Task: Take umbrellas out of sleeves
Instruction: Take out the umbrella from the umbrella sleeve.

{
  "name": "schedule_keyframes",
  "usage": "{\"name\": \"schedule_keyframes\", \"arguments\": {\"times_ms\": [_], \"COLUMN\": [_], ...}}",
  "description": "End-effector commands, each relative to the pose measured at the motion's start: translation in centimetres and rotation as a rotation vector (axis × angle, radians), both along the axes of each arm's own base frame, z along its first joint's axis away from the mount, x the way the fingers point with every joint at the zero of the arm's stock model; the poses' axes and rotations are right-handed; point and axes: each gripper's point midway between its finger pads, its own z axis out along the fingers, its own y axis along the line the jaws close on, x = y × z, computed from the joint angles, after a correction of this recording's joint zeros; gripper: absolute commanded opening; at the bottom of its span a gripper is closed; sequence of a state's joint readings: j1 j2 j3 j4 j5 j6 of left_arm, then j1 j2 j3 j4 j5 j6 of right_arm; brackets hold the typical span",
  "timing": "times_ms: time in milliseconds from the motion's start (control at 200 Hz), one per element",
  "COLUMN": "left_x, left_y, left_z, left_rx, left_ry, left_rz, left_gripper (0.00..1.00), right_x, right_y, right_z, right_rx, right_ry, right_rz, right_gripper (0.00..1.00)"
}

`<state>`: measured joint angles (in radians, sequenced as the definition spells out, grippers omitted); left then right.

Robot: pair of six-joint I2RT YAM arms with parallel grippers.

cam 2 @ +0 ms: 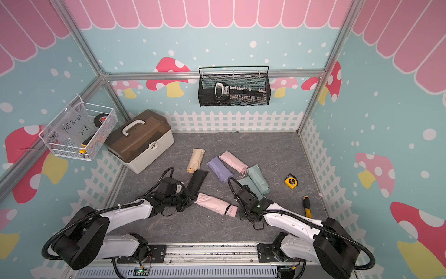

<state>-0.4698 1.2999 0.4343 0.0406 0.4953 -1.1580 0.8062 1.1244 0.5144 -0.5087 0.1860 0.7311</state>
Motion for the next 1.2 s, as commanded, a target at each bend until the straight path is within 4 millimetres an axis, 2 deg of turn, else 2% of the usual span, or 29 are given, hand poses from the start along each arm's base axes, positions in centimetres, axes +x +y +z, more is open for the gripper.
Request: {"name": "schedule_keyframes", "arguments": {"times_ms": [0,120,315,410,525,606,736,806,931,1081,1196], "left_x": [0.8,0.8,0.7,0.5,0.5,0.5,0.6,0.7,0.8,0.8,0.9], "left_y": [1.6,2.7,3.6,3.6,3.6,3.7,4.2,4.3,4.2,4.3,4.3], "left_z": [1.1,2.0,2.1,2.1,2.1,2.2,2.2,2.5,2.8,2.5,2.7], "left_rx": [0.075,0.09,0.093,0.092,0.086,0.088,0.098,0.093,0.087,0.092,0.089], "left_ry": [-0.057,-0.082,-0.078,-0.079,-0.08,-0.083,-0.083,-0.094,-0.098,-0.089,-0.094], "left_rz": [0.022,0.035,0.048,0.048,0.049,0.05,0.061,0.068,0.062,0.06,0.063], "left_gripper": [0.0,0.0,0.0,0.0,0.0,0.0,0.0,0.0,0.0,0.0,0.0], "right_x": [-0.9,-1.1,-1.5,-1.9,-2.1,-1.8,-1.6,-2.0,-2.4,-1.3,-0.6], "right_y": [-1.7,-1.7,-1.4,-0.4,0.9,1.7,2.8,3.9,5.3,6.4,7.0], "right_z": [-0.6,-0.7,-0.8,-0.7,0.6,2.4,4.9,5.6,5.7,5.8,4.9], "right_rx": [-0.047,-0.039,-0.019,0.019,0.077,0.137,0.22,0.253,0.212,0.068,0.028], "right_ry": [0.016,0.025,0.039,0.056,0.05,0.004,-0.062,-0.067,-0.035,-0.054,-0.057], "right_rz": [-0.048,-0.046,-0.033,0.028,0.101,0.133,0.179,0.262,0.383,0.435,0.47], "right_gripper": [0.0,0.0,0.0,0.0,0.33,0.48,0.49,0.55,0.67,0.7,0.75]}}
